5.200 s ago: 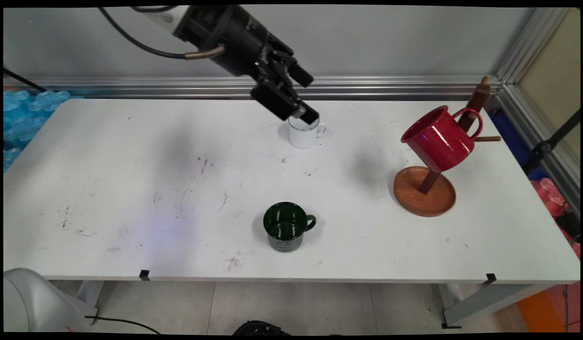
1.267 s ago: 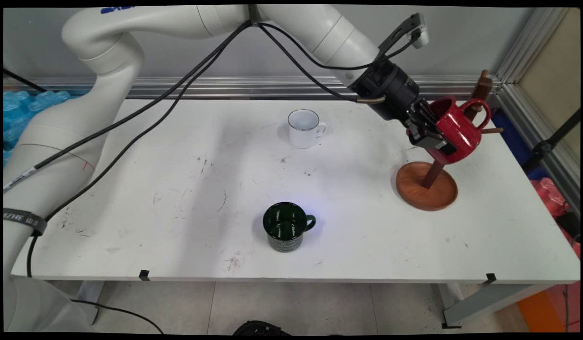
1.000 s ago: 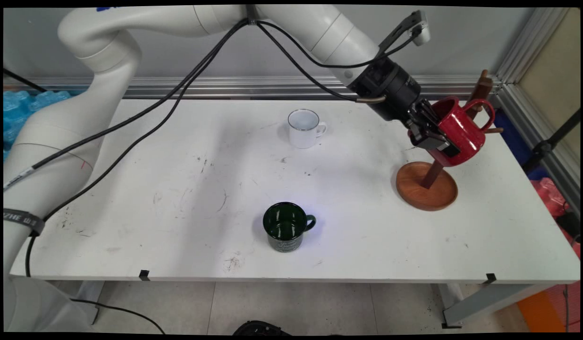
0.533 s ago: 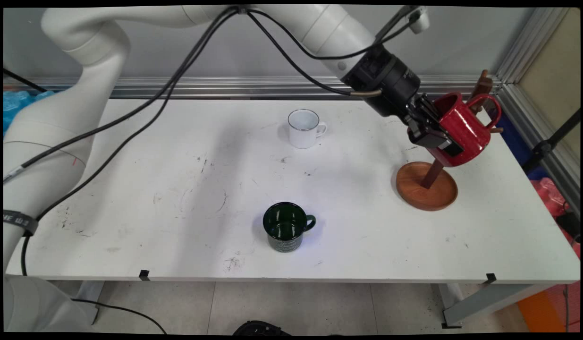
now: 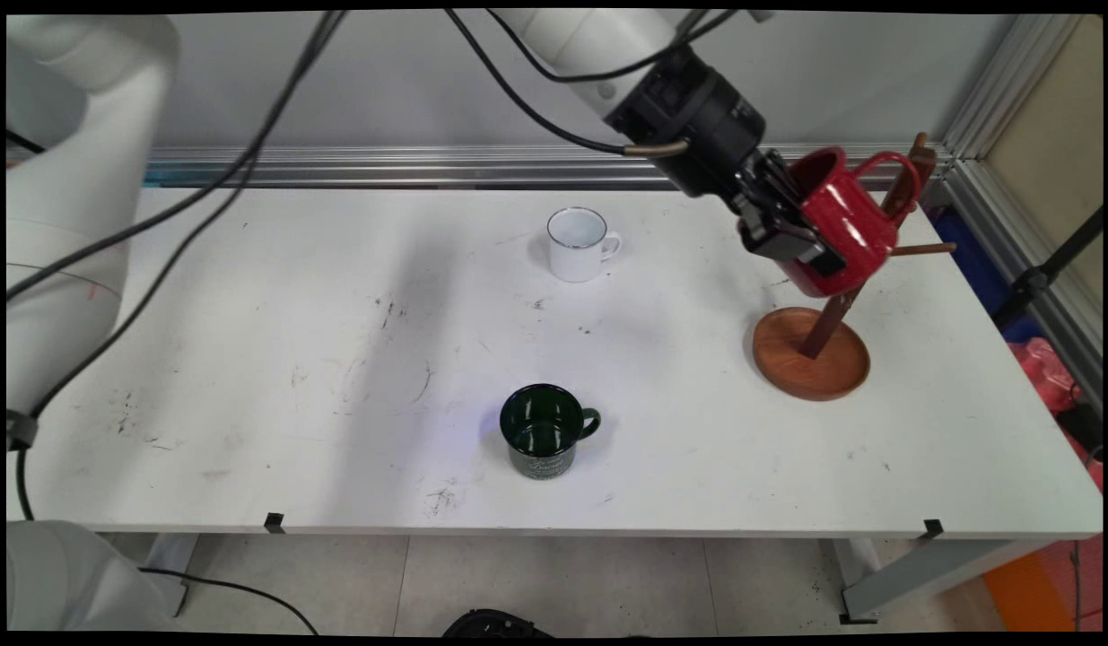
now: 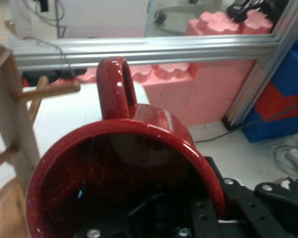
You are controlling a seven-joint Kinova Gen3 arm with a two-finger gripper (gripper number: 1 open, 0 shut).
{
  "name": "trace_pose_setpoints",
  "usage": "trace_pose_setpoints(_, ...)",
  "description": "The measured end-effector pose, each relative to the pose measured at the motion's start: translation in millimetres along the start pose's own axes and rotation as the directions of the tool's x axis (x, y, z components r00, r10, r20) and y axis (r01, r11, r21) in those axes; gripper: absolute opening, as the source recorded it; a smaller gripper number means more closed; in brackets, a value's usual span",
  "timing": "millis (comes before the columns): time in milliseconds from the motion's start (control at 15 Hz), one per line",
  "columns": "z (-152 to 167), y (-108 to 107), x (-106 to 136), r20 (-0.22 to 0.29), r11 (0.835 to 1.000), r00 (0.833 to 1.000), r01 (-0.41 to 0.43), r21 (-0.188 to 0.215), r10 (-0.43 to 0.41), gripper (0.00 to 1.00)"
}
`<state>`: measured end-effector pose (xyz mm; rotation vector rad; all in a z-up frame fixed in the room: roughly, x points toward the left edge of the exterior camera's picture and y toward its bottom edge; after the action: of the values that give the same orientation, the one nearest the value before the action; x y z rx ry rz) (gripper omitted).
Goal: Place the picked object on the table
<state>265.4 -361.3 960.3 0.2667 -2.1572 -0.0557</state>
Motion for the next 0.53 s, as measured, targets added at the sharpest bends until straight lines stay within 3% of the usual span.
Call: trace_pose_setpoints(533,-54,37,-2,0.148,0.989,0.989,-0.004,0.147,-0.018,0.00)
